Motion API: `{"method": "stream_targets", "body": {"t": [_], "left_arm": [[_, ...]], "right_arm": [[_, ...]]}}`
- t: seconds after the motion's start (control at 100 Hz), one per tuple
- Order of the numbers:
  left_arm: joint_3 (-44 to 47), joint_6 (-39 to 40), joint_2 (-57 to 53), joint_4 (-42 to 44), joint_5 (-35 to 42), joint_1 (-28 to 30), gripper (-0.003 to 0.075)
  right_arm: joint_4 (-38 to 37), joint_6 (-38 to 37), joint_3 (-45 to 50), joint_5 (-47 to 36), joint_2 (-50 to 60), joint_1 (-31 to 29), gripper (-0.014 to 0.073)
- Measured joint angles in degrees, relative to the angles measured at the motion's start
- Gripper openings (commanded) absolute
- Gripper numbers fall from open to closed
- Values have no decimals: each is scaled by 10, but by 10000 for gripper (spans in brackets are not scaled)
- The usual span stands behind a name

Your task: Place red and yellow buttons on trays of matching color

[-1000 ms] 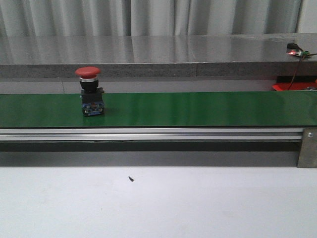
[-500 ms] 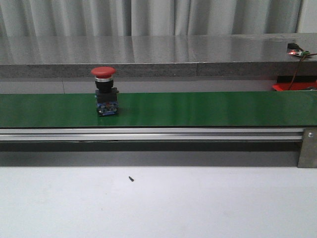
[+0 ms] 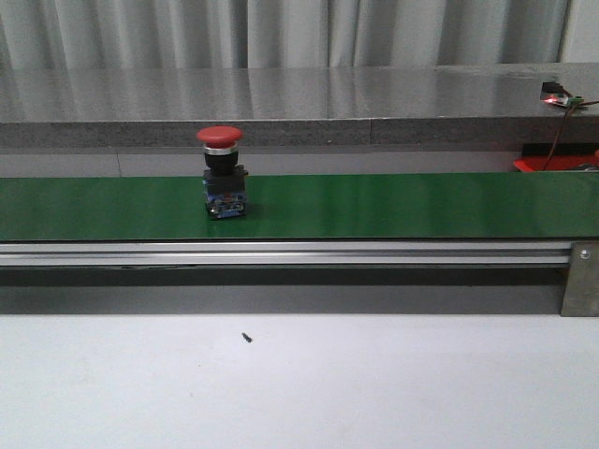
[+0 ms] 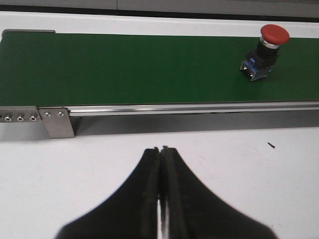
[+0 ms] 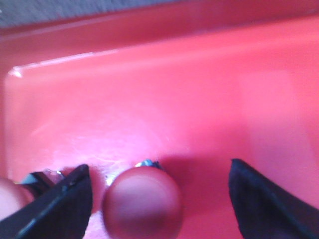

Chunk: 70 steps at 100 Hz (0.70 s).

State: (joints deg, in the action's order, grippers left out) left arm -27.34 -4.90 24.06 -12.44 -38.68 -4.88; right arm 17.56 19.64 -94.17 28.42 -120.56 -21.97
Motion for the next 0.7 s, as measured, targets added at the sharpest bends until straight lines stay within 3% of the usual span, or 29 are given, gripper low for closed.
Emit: {"method": "stream_targets", "body": {"t": [0.29, 0.7], "left_arm": [[0, 0, 0, 0, 0, 0, -20], [0, 0, 0, 0, 0, 0, -20]], "right_arm": [[0, 0, 17, 17, 60, 2, 570], [0, 23, 171, -35, 202, 65, 570]]}}
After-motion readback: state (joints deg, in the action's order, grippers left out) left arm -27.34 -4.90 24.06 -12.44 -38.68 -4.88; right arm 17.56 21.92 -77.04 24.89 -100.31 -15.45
